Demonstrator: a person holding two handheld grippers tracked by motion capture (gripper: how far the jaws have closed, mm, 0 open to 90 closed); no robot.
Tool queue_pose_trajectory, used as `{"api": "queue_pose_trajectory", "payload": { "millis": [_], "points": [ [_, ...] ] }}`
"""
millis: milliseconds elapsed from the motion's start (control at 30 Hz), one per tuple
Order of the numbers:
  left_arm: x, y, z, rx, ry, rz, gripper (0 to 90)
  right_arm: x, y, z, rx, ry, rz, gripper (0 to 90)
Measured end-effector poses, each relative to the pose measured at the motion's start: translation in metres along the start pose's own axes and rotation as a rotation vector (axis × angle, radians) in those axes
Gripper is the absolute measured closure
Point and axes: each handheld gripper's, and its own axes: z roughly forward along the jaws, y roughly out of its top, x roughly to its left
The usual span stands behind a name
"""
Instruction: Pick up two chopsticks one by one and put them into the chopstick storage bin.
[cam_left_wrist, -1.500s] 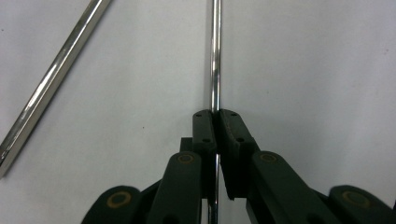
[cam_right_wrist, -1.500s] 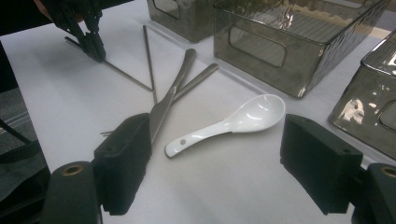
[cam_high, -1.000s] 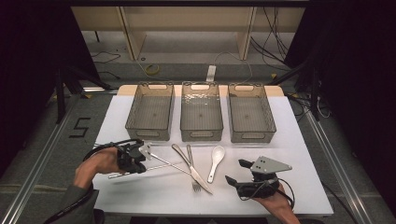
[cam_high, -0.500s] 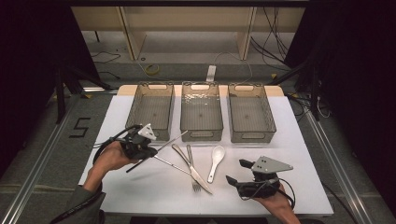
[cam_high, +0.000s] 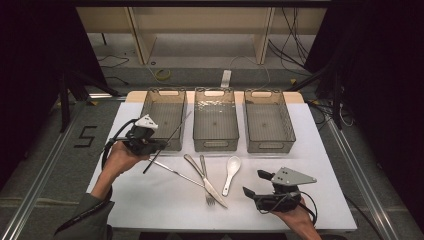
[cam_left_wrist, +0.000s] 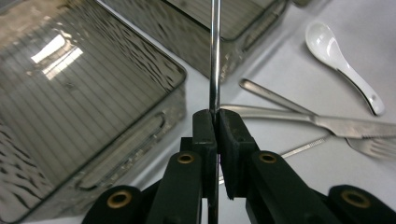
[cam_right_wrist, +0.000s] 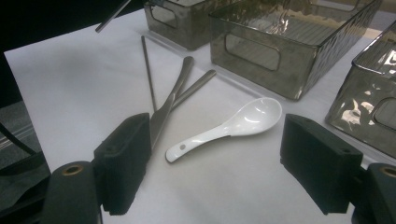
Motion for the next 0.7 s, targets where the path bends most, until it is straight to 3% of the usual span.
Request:
{"api": "queue_pose_trajectory", "payload": {
  "millis": [500,700],
  "points": [
    [0.034,0.043,-0.013,-0.083,0.115,-0.067,84.8,-0.002,0.0,-0.003,-0.031,-0.001,0.015,25.7],
    [0.048,0.052,-0.011,-0.081,0.136,-0.086,84.7,-0.001,0.0,-0.003,-0.029,-0.001,0.013,25.7]
  ]
}}
